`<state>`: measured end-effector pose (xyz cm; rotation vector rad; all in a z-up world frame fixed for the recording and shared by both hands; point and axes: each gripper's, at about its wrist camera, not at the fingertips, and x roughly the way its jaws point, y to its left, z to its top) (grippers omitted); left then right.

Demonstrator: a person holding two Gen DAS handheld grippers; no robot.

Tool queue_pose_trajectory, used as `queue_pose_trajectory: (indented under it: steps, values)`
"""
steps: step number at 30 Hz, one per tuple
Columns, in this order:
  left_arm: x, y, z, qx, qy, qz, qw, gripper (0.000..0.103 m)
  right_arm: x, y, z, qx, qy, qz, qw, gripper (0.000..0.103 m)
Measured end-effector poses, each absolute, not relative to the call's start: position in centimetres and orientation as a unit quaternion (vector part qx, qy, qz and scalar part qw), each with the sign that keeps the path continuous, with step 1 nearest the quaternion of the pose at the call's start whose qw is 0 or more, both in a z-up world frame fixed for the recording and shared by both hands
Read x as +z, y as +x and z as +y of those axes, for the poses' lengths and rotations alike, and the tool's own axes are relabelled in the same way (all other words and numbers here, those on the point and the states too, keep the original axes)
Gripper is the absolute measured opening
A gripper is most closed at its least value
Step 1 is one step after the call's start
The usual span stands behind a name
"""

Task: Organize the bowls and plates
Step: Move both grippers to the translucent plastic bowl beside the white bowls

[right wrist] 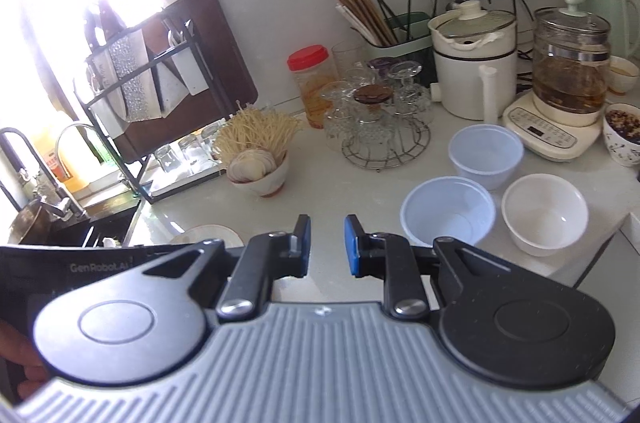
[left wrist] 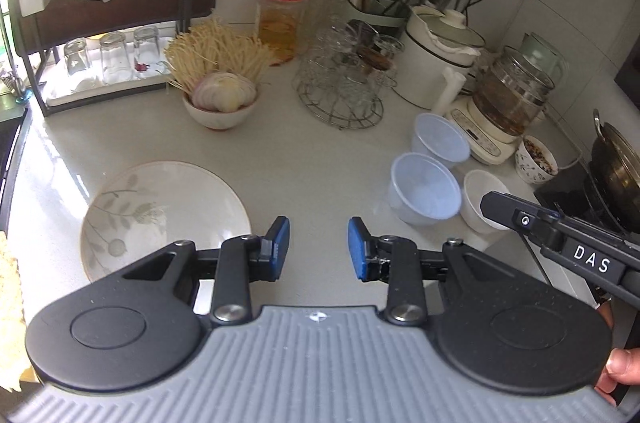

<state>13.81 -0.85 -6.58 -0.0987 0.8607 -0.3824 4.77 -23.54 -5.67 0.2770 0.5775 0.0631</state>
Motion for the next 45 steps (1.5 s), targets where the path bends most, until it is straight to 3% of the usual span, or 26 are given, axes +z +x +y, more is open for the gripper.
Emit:
queue_pose_trajectory:
  steps: [23,42,45]
  values:
    - [-9.9,11.5,-8.6,-0.282,0.021,0.409,0.868,0.037,-8.9,0.1,-28.4,-0.074,0.17,0.284,0.941,0.022]
    - [-11.9,17.6,-13.3,-0.305,0.029,0.427,0.851,0.037,-10.5,3.3,-33.0,-0.106,0.213,0.266,0.934,0.022]
    - [-12.3,18.8,-13.7,-0.303,0.024,0.434,0.848,0.044,-11.2,4.4,-33.7,-0.109,0.224,0.276,0.928,0.022]
